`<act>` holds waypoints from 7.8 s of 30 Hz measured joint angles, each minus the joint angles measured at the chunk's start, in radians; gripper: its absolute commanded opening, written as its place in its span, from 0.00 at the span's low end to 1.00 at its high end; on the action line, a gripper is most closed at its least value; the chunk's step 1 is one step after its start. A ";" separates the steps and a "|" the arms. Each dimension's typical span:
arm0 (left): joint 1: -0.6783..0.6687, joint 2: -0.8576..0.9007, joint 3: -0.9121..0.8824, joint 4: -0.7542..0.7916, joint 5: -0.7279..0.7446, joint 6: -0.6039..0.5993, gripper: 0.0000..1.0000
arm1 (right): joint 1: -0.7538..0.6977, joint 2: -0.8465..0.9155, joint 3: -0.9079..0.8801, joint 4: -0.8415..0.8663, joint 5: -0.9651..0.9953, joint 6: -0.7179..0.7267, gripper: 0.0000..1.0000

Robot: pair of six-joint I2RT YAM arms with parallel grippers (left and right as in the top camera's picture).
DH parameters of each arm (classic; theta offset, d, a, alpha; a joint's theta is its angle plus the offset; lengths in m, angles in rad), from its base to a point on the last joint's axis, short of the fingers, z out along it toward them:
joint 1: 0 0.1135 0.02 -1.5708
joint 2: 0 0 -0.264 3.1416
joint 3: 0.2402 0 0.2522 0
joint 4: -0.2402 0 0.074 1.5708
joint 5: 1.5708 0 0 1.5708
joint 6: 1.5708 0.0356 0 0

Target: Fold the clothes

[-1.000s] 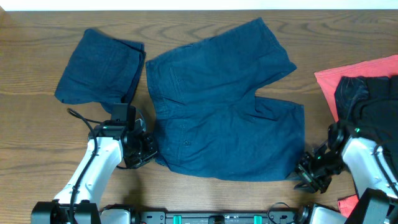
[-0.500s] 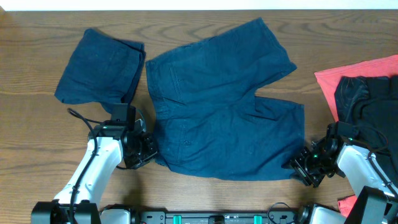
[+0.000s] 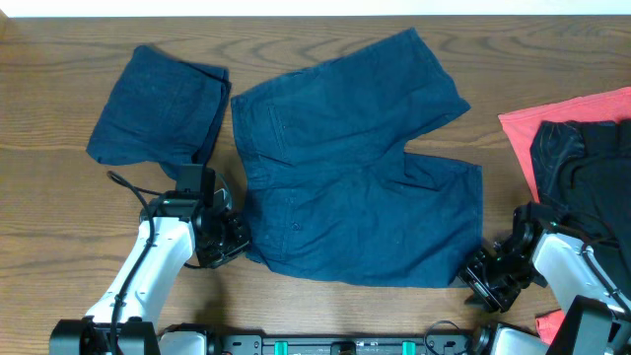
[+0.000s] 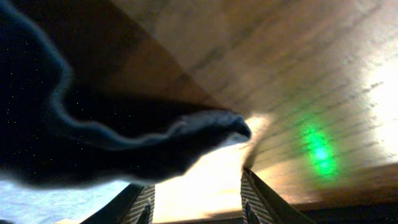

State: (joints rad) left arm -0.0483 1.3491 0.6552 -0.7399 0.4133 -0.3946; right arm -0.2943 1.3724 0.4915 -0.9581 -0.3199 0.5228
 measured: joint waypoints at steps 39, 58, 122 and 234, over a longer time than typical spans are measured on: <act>0.000 0.000 0.000 -0.001 -0.001 0.007 0.06 | 0.000 -0.020 0.021 0.084 0.025 0.071 0.01; 0.000 0.000 0.000 -0.008 -0.001 0.007 0.06 | 0.000 -0.058 0.029 0.126 0.072 0.042 0.54; 0.000 -0.718 0.119 -0.422 0.199 0.111 0.06 | -0.049 -0.211 0.766 -0.218 -0.073 -0.074 0.01; -1.070 0.405 0.359 -0.095 -0.296 0.212 0.57 | 0.185 0.139 0.884 0.083 -0.064 0.046 0.01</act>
State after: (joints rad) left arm -1.1187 1.7542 1.0138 -0.8345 0.1169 -0.1822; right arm -0.1097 1.5112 1.3754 -0.8753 -0.3840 0.5690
